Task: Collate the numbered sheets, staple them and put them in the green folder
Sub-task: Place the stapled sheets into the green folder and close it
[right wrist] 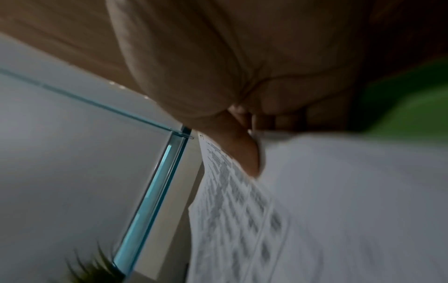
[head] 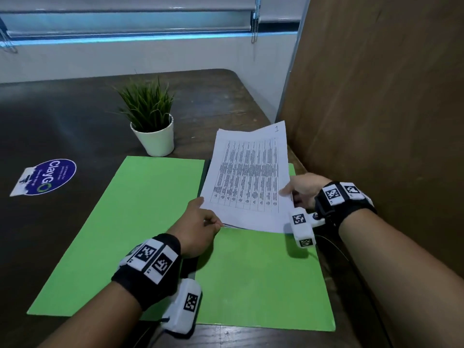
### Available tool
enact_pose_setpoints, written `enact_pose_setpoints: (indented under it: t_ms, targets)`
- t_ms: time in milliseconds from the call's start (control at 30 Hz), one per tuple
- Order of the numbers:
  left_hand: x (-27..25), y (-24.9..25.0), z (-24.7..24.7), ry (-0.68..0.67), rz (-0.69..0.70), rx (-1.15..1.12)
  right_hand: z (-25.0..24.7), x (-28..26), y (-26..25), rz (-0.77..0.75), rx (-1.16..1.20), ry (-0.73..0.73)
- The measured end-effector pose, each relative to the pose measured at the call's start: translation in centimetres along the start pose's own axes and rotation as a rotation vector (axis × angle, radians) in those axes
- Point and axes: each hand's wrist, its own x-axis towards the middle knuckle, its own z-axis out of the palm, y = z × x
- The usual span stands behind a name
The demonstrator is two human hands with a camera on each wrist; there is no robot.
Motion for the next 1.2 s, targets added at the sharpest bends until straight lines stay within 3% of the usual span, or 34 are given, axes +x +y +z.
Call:
enact_pose_setpoints:
  t_ms: [133,200,300,500,767,1000,1200]
  targets:
    - [-0.3,-0.2,0.0,0.0,0.0,-0.002,-0.2,-2.6,-1.7,0.01,-0.368,0.05]
    - [-0.2,-0.4,0.0,0.006,0.007,-0.014,-0.2,-3.7,-2.3,0.021,-0.432,0.06]
    - [-0.2,-0.5,-0.1,0.01,0.016,-0.023,-0.2,-3.9,-1.9,0.026,-0.354,0.009]
    - [-0.2,-0.4,-0.3,0.015,-0.014,-0.04,0.8,-3.3,-0.4,-0.017,0.039,-0.009]
    - [-0.5,-0.2,0.1,0.049,-0.039,-0.043,1.1,-4.7,-0.1,-0.064,0.113,-0.023]
    - [-0.8,-0.3,0.0,0.059,-0.025,-0.051,2.5,-5.6,1.5,-0.156,0.365,0.01]
    - [-1.3,-0.5,0.0,0.087,0.025,0.026,3.7,-5.5,2.0,-0.136,0.47,0.012]
